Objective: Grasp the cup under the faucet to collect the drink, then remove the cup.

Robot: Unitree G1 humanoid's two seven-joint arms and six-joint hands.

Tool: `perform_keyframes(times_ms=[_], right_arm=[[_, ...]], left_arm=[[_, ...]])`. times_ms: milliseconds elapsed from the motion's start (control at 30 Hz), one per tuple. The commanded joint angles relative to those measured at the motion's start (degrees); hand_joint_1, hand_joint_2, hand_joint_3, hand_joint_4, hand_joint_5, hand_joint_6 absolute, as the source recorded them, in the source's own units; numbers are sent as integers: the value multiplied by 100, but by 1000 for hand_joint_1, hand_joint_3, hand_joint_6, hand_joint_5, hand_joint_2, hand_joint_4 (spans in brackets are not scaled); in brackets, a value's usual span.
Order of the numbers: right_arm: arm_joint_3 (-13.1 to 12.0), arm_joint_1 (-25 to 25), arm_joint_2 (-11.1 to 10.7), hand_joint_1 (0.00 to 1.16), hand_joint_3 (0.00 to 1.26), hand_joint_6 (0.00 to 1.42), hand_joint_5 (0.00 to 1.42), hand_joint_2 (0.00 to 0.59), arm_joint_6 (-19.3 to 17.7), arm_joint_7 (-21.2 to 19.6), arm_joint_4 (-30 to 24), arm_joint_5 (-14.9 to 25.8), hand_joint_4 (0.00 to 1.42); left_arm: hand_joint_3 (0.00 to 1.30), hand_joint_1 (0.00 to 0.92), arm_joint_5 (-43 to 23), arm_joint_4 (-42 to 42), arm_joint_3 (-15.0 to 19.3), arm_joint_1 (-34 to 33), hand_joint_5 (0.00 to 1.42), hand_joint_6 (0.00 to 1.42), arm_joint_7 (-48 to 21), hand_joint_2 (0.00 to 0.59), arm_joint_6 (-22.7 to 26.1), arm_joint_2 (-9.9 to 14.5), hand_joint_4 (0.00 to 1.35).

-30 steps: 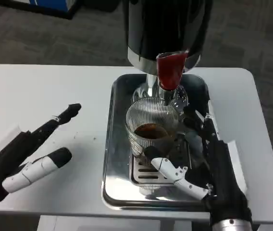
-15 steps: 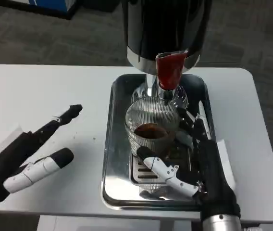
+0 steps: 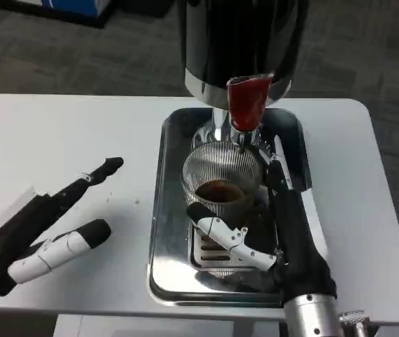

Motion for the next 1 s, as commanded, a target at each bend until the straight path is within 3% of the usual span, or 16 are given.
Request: perform_keyframes(times_ms=[33,500,1000], right_arm=[[20,-83,88,747,0,257,157,136,19,78,144,10,146],[99,-269,120,755,10,266,242,139,181,100,303,-160,213],[106,-175,159,799,312,438,501,140,282,-13,275,-238,449]], left_arm=[[84,0,33,53,-23,-5,28,0,71,17,1,33,1],[84,0,22,91,-17,-25,28,0,54,14,3,47,1],[84,0,10,87,-8,-37,22,0,43,22,7,53,1]])
